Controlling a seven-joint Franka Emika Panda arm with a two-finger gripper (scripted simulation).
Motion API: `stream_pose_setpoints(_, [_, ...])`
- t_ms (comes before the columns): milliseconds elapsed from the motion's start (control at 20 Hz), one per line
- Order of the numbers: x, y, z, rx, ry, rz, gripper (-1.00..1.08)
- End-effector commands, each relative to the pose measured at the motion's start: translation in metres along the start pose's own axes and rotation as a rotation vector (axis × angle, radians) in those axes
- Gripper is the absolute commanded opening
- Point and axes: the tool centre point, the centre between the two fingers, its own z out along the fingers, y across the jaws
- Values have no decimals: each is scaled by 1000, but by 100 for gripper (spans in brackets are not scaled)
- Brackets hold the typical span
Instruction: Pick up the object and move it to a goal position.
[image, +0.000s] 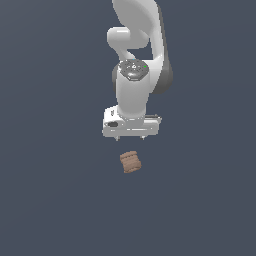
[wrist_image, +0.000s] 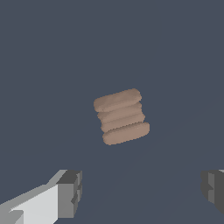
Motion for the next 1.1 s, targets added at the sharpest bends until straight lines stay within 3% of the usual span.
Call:
stream_pose_setpoints(0, [1,0,2,0,0,-7,100])
stream_pose_setpoints(1050, [37,-2,79,18,4,-264,100])
